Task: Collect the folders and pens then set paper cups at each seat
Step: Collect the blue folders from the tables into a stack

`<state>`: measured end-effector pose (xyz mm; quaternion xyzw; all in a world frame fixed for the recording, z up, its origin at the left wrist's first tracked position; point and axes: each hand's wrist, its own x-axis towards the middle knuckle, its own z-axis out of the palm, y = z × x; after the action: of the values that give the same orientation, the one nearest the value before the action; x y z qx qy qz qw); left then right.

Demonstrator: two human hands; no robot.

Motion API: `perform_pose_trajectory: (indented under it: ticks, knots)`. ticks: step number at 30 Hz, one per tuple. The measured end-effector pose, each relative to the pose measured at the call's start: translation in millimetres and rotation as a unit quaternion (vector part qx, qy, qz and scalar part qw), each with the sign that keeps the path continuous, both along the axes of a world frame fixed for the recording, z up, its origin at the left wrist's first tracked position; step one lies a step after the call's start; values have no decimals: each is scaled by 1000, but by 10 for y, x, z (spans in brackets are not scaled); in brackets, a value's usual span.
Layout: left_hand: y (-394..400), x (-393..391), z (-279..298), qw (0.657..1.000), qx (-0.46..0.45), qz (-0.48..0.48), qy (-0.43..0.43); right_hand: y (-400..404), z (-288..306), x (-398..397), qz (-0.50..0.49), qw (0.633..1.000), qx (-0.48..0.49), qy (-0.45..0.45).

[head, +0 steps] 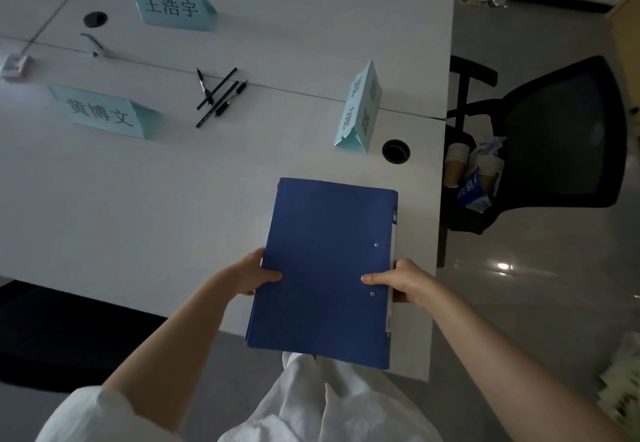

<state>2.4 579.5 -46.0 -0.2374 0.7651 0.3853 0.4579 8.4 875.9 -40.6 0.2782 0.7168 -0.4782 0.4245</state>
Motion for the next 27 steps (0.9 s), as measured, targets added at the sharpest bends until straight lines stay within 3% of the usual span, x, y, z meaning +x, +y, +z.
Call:
perform_pose_trajectory:
  ticks: [8,16,23,27]
  knots:
    - [98,75,-41,999,-5,50,8,-43,-13,-38,-4,999,-14,-49]
    - [108,158,-31,990,3,131,54,-82,19,-35,-27,999,22,-23]
    - [-78,119,81,982,58,167,59,-313,298,-96,38,978,172,112]
    - [-467,31,183,976,79,167,116,-705,550,-129,31,964,186,190]
